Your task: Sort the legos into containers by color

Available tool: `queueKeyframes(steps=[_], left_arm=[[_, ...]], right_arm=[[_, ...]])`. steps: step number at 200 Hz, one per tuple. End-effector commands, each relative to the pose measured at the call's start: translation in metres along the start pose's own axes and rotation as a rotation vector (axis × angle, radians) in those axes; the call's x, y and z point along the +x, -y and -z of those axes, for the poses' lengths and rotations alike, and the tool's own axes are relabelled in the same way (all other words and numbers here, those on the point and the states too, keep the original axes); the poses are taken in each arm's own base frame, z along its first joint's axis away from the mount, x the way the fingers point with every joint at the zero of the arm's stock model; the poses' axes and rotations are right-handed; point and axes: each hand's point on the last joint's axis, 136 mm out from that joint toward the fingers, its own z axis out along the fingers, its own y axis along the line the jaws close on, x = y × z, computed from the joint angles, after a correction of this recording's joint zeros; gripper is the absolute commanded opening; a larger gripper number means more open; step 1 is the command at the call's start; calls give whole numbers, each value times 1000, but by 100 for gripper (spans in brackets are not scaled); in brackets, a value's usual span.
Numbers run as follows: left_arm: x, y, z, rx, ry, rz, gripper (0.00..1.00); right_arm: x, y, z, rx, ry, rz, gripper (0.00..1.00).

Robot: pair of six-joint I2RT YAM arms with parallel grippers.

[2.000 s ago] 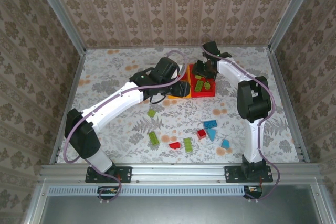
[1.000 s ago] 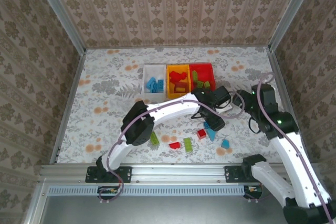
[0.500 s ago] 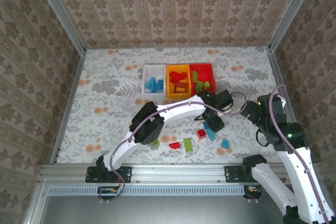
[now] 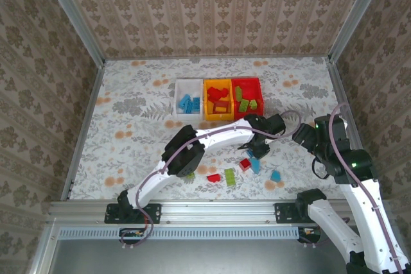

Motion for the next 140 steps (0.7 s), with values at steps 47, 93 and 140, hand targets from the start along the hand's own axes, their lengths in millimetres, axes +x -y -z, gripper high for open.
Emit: queueKeyframes(steps=[47, 93, 140], left_arm=[[-20, -64, 75, -163, 141, 171, 26], [11, -150, 152, -173, 270, 480, 26], [72, -248, 173, -247, 264, 760, 25]], right_arm=[[0, -69, 1, -337, -31, 152, 79], [28, -167, 21, -798, -57, 366, 80], [83, -241, 11, -881, -161, 616, 81]])
